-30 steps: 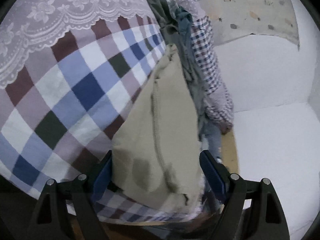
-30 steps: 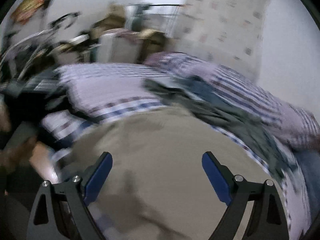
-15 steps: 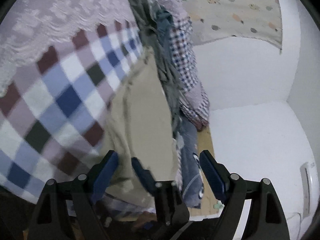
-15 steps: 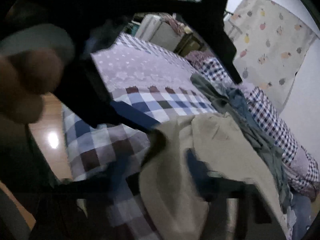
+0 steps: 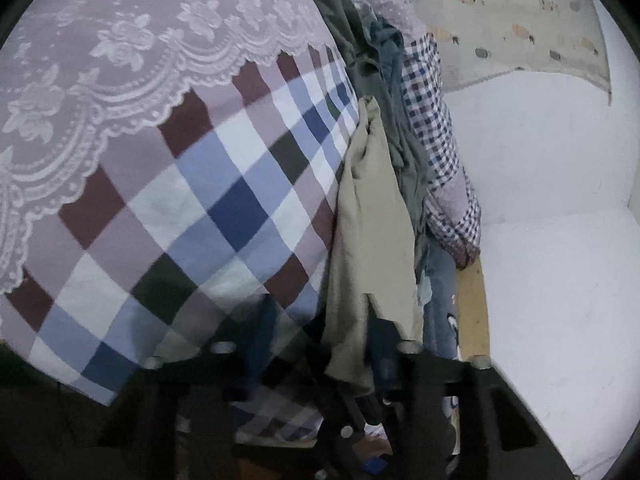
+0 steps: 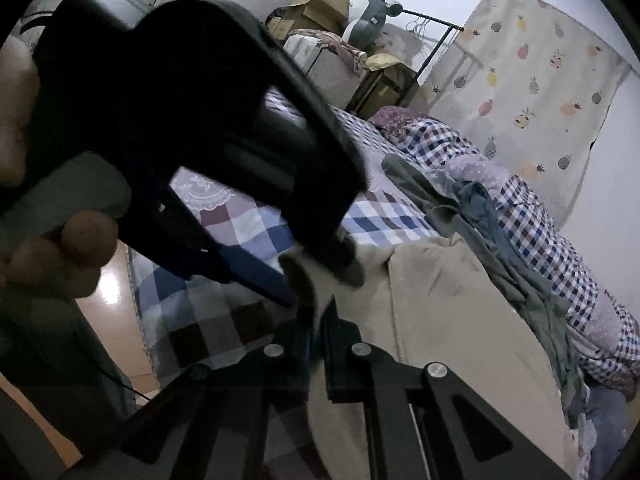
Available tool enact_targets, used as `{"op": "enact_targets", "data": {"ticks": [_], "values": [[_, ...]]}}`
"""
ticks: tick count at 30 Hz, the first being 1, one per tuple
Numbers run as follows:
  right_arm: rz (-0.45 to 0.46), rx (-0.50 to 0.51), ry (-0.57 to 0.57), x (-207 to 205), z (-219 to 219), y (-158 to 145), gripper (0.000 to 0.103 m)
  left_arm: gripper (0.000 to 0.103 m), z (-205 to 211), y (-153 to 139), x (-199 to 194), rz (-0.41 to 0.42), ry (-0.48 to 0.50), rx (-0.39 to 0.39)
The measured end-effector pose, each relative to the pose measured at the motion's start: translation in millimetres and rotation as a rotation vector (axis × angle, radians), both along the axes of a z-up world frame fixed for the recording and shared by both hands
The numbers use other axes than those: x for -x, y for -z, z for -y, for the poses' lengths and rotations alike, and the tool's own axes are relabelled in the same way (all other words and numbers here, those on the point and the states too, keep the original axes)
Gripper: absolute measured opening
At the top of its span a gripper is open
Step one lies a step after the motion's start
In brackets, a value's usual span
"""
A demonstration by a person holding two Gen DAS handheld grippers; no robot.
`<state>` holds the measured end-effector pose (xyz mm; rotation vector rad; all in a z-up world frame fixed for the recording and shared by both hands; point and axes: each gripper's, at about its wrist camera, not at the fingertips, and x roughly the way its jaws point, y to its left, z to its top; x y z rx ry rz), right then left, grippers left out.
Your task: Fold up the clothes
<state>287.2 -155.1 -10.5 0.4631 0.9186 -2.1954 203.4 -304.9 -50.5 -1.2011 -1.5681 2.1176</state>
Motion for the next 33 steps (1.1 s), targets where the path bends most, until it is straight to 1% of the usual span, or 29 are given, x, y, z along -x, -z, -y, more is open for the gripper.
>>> {"op": "enact_targets", "data": {"ticks": [1, 3, 4, 5, 6, 7, 8, 9, 10, 11, 13, 15, 22, 24, 25, 26, 27, 28, 29, 30, 31, 33], "values": [[-0.001, -0.002, 0.001, 0, 1, -1, 0.003, 0.026, 0, -2, 0, -0.009, 0.003, -0.001], [-0.007, -0.009, 0.003, -2, 2, -2, 0.006, 0.01, 1, -4, -7, -0.025, -0.007, -0.004], [-0.012, -0.012, 0.004, -3, 2, -2, 0.006, 0.005, 2, -6, -7, -0.031, -0.015, -0.003], [-0.019, -0.015, 0.007, -3, 2, -2, 0.007, 0.004, 4, -7, -8, -0.038, -0.023, -0.002], [-0.033, -0.02, 0.014, -3, 3, -2, 0.013, 0.004, 5, -9, -10, -0.046, -0.029, -0.012], [-0.049, -0.024, 0.025, -4, 3, -1, 0.033, 0.003, 6, -12, -12, -0.059, -0.029, -0.025], [-0.067, -0.026, 0.035, -5, 3, -1, 0.044, 0.003, 6, -15, -16, -0.068, -0.027, -0.026], [-0.084, -0.027, 0.046, -7, 2, 0, 0.063, 0.003, 5, -19, -15, -0.08, -0.023, -0.021], [-0.101, -0.029, 0.056, -8, 2, 0, 0.072, 0.003, 4, -22, -15, -0.095, -0.017, -0.02], [-0.119, -0.03, 0.067, -9, 2, 1, 0.072, 0.003, 4, -23, -15, -0.103, -0.011, -0.021], [-0.147, -0.044, 0.095, -8, 4, 3, 0.073, 0.003, 2, -26, -13, -0.114, -0.003, -0.025], [-0.155, -0.053, 0.138, 2, 6, 5, 0.073, 0.002, 1, -27, -15, -0.12, 0.001, -0.046], [-0.142, -0.042, 0.229, 35, 11, 3, 0.072, 0.002, -6, -37, -5, -0.164, 0.015, -0.084], [-0.128, -0.037, 0.245, 42, 12, 1, 0.071, 0.002, -7, -39, -3, -0.168, 0.018, -0.093], [-0.116, -0.034, 0.25, 47, 12, 0, 0.068, 0.002, -7, -39, -2, -0.17, 0.02, -0.097], [-0.108, -0.033, 0.258, 50, 13, -1, 0.058, 0.002, -8, -40, -1, -0.172, 0.022, -0.102], [-0.101, -0.033, 0.27, 54, 13, -2, 0.051, 0.002, -9, -41, 0, -0.174, 0.024, -0.097], [-0.087, -0.033, 0.279, 59, 14, -3, 0.036, 0.002, -9, -43, 2, -0.176, 0.026, -0.092], [-0.063, -0.032, 0.283, 65, 14, -4, 0.029, 0.002, -9, -43, 5, -0.175, 0.027, -0.092], [-0.042, -0.031, 0.285, 70, 14, -4, 0.018, 0.002, -9, -43, 8, -0.168, 0.027, -0.088], [-0.027, -0.03, 0.285, 75, 14, -4, 0.01, 0.002, -8, -43, 10, -0.16, 0.027, -0.082], [-0.006, -0.017, 0.281, 75, 13, -6, 0.007, 0.002, -3, -44, 13, -0.144, 0.026, -0.048]]}}
